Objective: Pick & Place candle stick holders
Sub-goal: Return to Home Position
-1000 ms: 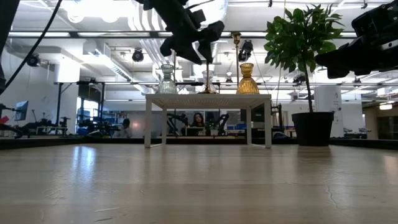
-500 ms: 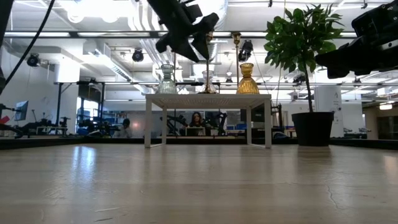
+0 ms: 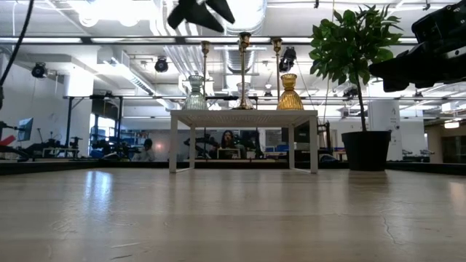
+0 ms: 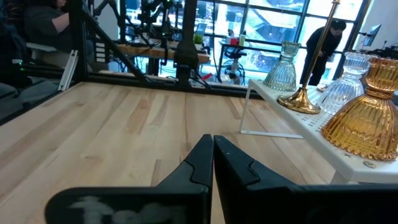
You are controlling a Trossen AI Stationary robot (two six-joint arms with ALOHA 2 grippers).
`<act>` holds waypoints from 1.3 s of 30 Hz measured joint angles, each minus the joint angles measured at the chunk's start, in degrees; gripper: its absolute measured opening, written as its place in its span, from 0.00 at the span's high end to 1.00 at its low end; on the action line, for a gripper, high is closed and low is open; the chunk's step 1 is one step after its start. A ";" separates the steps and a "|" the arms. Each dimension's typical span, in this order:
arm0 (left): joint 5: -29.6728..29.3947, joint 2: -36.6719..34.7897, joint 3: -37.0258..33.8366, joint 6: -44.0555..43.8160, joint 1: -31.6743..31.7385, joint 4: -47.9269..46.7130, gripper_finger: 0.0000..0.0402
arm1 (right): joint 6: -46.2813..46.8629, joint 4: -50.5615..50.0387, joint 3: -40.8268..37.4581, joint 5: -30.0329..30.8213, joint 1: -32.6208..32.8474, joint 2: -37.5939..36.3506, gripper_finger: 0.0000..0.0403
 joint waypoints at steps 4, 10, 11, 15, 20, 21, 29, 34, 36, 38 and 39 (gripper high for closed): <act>0.58 -3.43 -0.96 0.23 -1.85 -0.21 0.56 | 0.00 -0.02 0.00 -0.04 0.02 0.00 0.98; 1.29 -9.07 -3.68 5.72 -4.21 0.96 0.60 | 0.00 0.00 0.00 -0.02 0.00 0.00 0.98; 2.45 -9.95 -4.49 6.92 -4.43 1.60 0.62 | 0.00 -0.02 0.00 -0.04 0.02 0.00 0.98; 9.29 -14.63 -8.75 10.26 -4.56 5.36 0.79 | 0.00 0.00 0.00 -0.02 0.00 0.00 0.98; 21.99 -21.78 -17.72 14.45 -4.56 16.84 0.98 | 0.00 -0.02 0.00 -0.04 0.02 0.00 0.98; 25.78 -23.07 -19.52 15.20 -4.56 19.80 0.98 | 0.00 -0.02 0.00 -0.03 0.02 -0.02 0.98; 34.30 -33.17 -30.68 14.64 -4.56 21.98 0.97 | 0.00 -0.02 0.00 -0.04 0.02 -0.02 0.98; 33.22 -39.24 -37.88 21.49 -4.54 27.08 0.97 | 0.00 0.00 0.00 -0.02 0.00 -0.02 0.98; 32.90 -41.74 -41.22 24.18 -4.54 30.99 0.97 | 0.00 -0.02 0.00 -0.04 0.02 -0.02 0.98; 32.85 -44.37 -44.71 25.92 -4.54 34.23 0.97 | 0.00 0.00 0.00 -0.01 0.00 -0.03 0.98; 32.85 -45.75 -46.40 26.42 -4.54 35.66 0.97 | 0.00 -0.01 0.00 -0.04 0.02 -0.04 0.98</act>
